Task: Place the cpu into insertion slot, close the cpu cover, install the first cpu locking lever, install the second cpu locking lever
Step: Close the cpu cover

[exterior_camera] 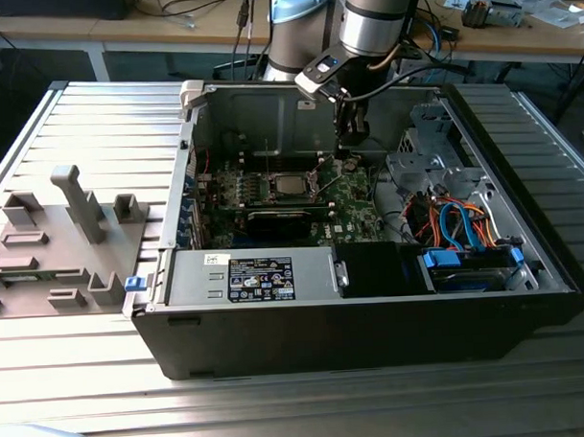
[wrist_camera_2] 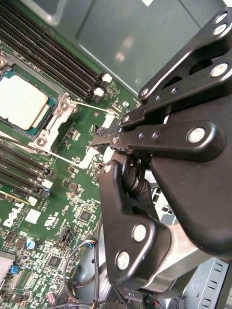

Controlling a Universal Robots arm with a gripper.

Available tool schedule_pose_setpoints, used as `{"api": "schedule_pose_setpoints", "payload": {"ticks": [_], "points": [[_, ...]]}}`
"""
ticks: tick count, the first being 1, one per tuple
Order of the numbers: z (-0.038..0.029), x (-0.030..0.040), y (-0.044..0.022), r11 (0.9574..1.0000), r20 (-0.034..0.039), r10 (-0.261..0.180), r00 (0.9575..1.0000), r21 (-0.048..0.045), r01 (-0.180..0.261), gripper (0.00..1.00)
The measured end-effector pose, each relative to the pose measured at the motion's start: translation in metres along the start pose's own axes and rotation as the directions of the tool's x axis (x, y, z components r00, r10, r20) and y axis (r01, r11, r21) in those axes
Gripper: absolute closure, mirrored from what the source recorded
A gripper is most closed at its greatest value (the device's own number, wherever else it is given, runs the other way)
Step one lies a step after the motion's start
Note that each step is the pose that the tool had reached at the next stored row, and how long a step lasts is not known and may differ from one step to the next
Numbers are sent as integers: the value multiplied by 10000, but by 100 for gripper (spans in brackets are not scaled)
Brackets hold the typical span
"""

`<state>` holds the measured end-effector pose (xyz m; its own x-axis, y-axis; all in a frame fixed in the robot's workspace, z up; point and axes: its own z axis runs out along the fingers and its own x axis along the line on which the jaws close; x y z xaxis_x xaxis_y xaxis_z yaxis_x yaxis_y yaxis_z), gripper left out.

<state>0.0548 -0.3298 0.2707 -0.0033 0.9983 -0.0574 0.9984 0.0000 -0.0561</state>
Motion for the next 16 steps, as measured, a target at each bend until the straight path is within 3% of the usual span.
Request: {"api": "schedule_pose_setpoints", "payload": {"ticks": [16], "points": [[35, 2, 26, 10000, 1, -4, 10000, 0, 4, 89]]}}
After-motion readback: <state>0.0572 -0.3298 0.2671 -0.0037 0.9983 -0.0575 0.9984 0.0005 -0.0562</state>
